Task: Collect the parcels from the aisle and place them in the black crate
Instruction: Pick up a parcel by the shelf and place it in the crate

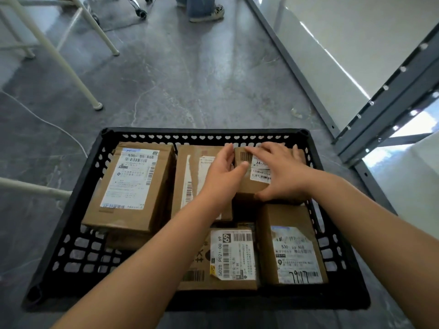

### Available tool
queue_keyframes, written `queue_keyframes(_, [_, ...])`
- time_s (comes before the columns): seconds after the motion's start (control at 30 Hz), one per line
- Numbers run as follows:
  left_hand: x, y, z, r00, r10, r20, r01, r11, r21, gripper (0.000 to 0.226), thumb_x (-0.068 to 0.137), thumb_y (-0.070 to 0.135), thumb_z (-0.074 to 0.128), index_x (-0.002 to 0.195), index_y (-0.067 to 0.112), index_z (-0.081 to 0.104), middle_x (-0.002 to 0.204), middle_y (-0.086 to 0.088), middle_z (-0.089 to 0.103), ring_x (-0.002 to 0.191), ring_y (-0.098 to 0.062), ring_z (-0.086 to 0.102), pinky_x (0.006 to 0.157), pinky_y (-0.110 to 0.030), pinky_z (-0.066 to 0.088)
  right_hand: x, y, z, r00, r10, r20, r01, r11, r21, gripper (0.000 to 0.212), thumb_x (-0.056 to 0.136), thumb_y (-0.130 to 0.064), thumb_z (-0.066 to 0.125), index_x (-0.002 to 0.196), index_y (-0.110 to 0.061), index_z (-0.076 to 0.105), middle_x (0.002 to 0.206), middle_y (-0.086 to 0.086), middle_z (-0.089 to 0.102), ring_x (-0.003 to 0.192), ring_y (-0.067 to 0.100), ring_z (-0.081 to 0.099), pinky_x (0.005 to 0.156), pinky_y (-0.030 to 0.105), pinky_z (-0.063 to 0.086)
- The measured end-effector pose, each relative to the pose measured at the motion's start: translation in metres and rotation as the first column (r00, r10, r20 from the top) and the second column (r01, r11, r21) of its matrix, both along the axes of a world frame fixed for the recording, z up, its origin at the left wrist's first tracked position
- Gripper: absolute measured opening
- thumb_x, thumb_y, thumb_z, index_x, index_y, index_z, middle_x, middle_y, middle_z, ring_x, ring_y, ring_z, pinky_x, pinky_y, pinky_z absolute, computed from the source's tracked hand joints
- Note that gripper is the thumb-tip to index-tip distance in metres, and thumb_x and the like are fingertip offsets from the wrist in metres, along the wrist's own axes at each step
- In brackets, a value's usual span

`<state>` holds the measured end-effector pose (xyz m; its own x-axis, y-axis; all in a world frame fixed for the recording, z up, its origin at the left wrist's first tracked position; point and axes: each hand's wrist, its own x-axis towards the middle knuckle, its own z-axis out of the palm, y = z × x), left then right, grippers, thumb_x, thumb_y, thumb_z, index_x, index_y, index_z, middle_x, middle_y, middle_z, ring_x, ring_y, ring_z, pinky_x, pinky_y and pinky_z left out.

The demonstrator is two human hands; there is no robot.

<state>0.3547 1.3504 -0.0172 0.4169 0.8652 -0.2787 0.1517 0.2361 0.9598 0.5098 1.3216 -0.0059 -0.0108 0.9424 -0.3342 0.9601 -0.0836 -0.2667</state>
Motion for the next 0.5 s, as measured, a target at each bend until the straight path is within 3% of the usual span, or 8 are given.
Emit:
queue_keyframes(0.17, [0.007,0.001,-0.004,0.998,0.066,0.02,-0.066,0.998,-0.01,0.06,0.094,0.007,0.05,0.148,0.015,0.024,0.155,-0.001,0.029,0.141,-0.012,0.028,0.116,-0.034,0.027,0.0,0.005,-0.007,0.994,-0.033,-0.105,0.039,0.997,0.064,0.104,0.062,-0.043,0.076,0.146,-0.042,0.014,0.152,0.003,0.015,0.144,0.023,0.003,0.113,0.055,-0.015])
queue_keyframes(0.4, [0.011,0.003,-0.005,0.995,-0.004,-0.099,0.015,0.994,0.104,0.061,0.09,0.012,0.055,0.145,0.02,0.031,0.146,-0.001,0.041,0.133,-0.015,0.04,0.111,-0.041,0.035,0.002,0.008,-0.013,0.997,-0.011,-0.071,0.016,0.997,0.08,0.106,0.06,-0.048,0.073,0.146,-0.042,0.012,0.156,0.004,0.01,0.145,0.022,-0.001,0.116,0.053,-0.008])
queue_keyframes(0.5, [0.004,0.0,0.003,0.988,-0.035,-0.152,0.068,0.974,0.217,0.053,0.09,0.012,0.057,0.14,0.02,0.04,0.144,0.001,0.043,0.133,-0.012,0.039,0.113,-0.034,0.032,-0.001,0.004,-0.011,1.0,0.011,-0.021,-0.008,0.992,0.129,0.099,0.066,-0.046,0.073,0.147,-0.038,0.017,0.159,-0.001,0.004,0.146,0.021,-0.009,0.116,0.051,-0.01])
